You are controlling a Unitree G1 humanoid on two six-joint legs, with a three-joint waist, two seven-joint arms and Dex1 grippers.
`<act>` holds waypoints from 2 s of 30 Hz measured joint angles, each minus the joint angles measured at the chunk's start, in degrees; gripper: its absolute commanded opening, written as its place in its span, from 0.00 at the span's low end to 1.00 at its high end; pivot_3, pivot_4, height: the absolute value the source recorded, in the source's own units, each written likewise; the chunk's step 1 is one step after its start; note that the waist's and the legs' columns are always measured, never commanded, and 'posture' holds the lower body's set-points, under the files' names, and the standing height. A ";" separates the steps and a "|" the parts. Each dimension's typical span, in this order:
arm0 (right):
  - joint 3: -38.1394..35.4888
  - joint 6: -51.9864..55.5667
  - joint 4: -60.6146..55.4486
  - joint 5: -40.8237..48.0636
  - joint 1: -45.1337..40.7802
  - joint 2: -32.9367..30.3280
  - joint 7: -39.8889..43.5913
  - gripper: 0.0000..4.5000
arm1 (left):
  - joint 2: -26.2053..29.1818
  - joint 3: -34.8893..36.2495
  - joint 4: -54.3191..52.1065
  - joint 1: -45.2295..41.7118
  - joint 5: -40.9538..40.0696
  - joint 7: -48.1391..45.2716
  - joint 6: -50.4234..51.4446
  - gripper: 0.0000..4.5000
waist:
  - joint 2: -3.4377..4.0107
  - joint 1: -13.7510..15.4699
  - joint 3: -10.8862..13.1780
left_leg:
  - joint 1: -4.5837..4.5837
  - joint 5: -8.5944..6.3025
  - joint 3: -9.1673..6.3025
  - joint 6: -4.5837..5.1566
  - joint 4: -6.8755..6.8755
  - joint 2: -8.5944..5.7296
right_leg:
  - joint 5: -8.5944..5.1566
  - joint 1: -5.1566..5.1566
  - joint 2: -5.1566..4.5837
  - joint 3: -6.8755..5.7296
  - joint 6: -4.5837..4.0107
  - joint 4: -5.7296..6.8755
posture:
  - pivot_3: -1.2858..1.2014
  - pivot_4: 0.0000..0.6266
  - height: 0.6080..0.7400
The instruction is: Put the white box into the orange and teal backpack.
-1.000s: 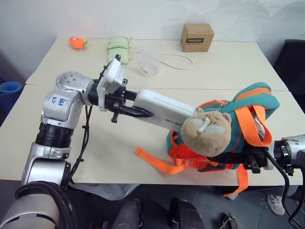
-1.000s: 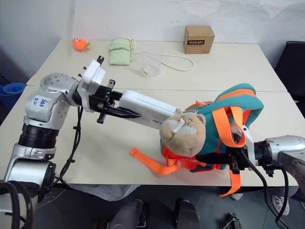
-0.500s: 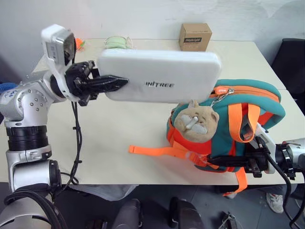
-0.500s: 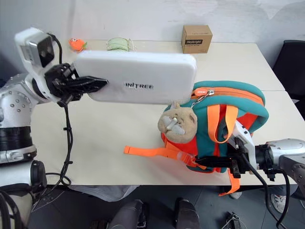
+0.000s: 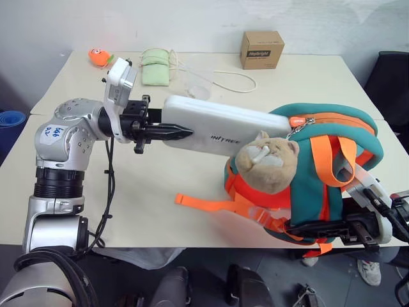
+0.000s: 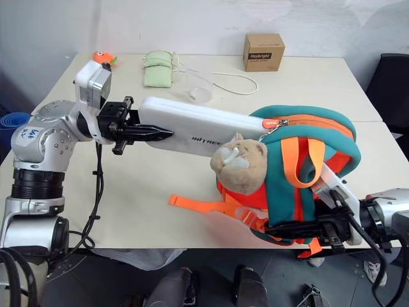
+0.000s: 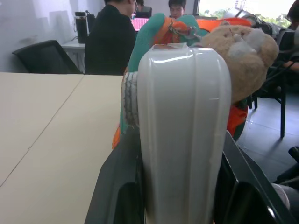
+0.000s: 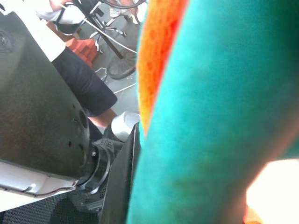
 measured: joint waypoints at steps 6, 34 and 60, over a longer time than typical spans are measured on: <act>4.17 -1.16 1.77 -3.42 -5.20 3.67 -7.10 0.01 | -11.71 -8.07 0.23 -1.42 7.73 4.65 -5.42 0.28 | 0.00 1.06 0.00 | -0.16 0.03 -0.04 0.09 0.02 -0.12 | 0.02 -0.07 -0.02 -0.03 0.02 -0.03 | 0.52 0.24 1.00; 4.97 -0.14 -1.72 1.59 -3.27 10.52 -18.43 0.01 | -7.16 1.18 -17.29 -1.59 -5.77 15.74 18.06 1.00 | 0.06 -0.14 0.02 | -0.20 0.21 -0.27 0.08 0.09 -0.18 | 0.10 0.00 0.03 -0.01 0.05 0.05 | 0.52 0.24 1.00; 4.77 -2.05 -0.60 0.89 -0.11 10.49 -19.02 0.01 | -7.26 -0.28 -9.81 -4.67 -8.28 17.22 18.99 0.07 | 0.06 0.00 0.02 | -0.15 0.24 -0.14 0.10 0.09 -0.14 | 0.08 -0.05 0.13 -0.09 0.02 0.13 | 0.52 0.24 1.00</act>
